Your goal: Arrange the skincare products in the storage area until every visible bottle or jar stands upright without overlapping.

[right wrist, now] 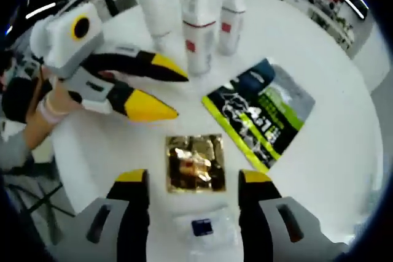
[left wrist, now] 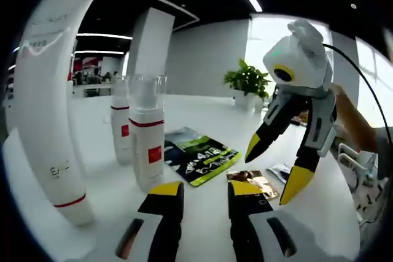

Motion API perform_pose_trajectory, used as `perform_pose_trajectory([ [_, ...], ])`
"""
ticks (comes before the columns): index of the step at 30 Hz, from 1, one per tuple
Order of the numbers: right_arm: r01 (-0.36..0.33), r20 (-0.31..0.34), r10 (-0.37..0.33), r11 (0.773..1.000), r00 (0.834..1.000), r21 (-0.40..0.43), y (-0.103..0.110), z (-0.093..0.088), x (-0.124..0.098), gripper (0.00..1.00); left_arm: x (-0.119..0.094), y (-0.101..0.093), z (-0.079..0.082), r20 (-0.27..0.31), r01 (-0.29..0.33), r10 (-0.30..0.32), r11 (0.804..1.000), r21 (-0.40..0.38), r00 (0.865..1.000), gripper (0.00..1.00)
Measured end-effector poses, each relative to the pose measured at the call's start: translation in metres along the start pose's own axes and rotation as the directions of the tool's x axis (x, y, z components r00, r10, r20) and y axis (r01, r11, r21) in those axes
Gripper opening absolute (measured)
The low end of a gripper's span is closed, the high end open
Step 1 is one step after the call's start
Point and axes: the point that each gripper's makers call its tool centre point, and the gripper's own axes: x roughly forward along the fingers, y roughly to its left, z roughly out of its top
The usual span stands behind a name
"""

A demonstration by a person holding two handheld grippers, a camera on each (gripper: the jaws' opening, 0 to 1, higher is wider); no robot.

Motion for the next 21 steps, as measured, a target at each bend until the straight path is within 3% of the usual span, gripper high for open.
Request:
perform_pose_trajectory([
  [5, 0.005, -0.058, -0.004, 1.000, 0.998, 0.013, -0.006, 0.000, 0.009, 0.58, -0.001, -0.002, 0.002, 0.010, 0.004, -0.004, 1.000, -0.005, 1.000, 0.29],
  [7, 0.027, -0.071, -0.027, 1.000, 0.997, 0.008, -0.010, 0.001, 0.008, 0.51, -0.001, -0.002, 0.004, 0.013, 0.006, -0.006, 1.000, -0.004, 1.000, 0.29],
  [11, 0.037, -0.118, -0.033, 0.999, 0.992, 0.029, -0.011, -0.002, 0.008, 0.47, -0.001, -0.002, 0.005, 0.018, 0.009, -0.009, 1.000, -0.005, 1.000, 0.29],
  [14, 0.041, -0.143, -0.034, 0.998, 0.989, 0.045, -0.006, -0.005, 0.007, 0.39, -0.001, -0.002, 0.005, 0.022, 0.009, -0.009, 1.000, -0.008, 1.000, 0.29],
  [18, 0.051, -0.162, -0.044, 0.998, 0.986, 0.042, -0.006, -0.008, 0.008, 0.38, -0.002, -0.003, 0.005, 0.027, 0.012, -0.012, 1.000, -0.012, 1.000, 0.29],
  [21, 0.051, -0.141, -0.045, 0.998, 0.989, 0.043, -0.004, -0.005, 0.006, 0.37, -0.002, -0.004, 0.005, 0.030, 0.017, -0.016, 1.000, -0.013, 0.999, 0.29],
])
